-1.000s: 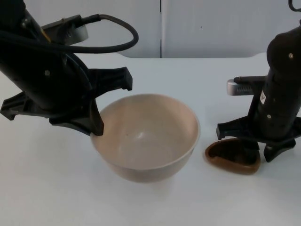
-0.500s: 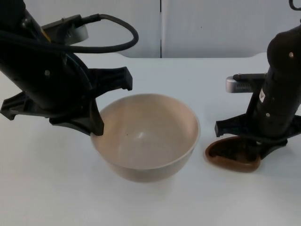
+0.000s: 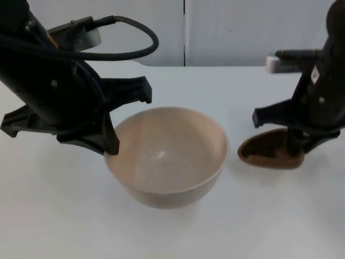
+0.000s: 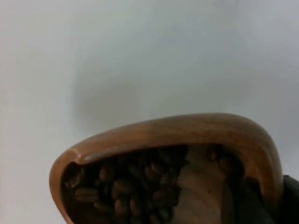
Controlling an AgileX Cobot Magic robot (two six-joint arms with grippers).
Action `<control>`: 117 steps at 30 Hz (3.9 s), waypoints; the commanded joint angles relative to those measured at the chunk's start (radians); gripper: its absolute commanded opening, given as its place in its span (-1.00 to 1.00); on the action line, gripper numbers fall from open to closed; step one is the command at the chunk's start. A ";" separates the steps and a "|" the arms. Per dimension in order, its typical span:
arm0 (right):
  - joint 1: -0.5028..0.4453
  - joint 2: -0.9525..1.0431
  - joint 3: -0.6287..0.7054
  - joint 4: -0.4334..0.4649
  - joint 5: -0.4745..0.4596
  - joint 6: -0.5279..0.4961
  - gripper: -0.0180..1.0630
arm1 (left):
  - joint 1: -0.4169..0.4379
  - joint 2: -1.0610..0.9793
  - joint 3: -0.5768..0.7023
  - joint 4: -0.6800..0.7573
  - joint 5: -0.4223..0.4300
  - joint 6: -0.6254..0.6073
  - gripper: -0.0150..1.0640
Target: Pick up the bowl with the left hand and pour the coffee beans from the cup into the bowl with the right hand.
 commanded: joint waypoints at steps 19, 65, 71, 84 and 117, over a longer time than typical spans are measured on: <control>0.000 -0.244 -0.248 -0.022 0.361 -0.206 -0.97 | 0.003 -0.016 0.000 -0.012 -0.015 -0.004 -0.98; 0.235 -0.180 -0.582 -0.038 0.544 -0.335 -0.97 | 0.003 -0.016 0.000 -0.015 -0.015 -0.004 -0.98; 0.316 -0.162 -0.582 -0.163 0.544 -0.290 -0.97 | 0.003 -0.016 0.000 -0.020 -0.015 -0.004 -0.98; 0.407 -0.138 -0.582 -0.343 0.544 -0.291 -0.97 | 0.003 -0.016 0.000 -0.019 -0.018 -0.004 -0.98; 0.588 -0.110 -0.580 -0.681 0.544 -0.406 -0.97 | 0.003 -0.016 0.000 -0.011 -0.025 -0.004 -0.98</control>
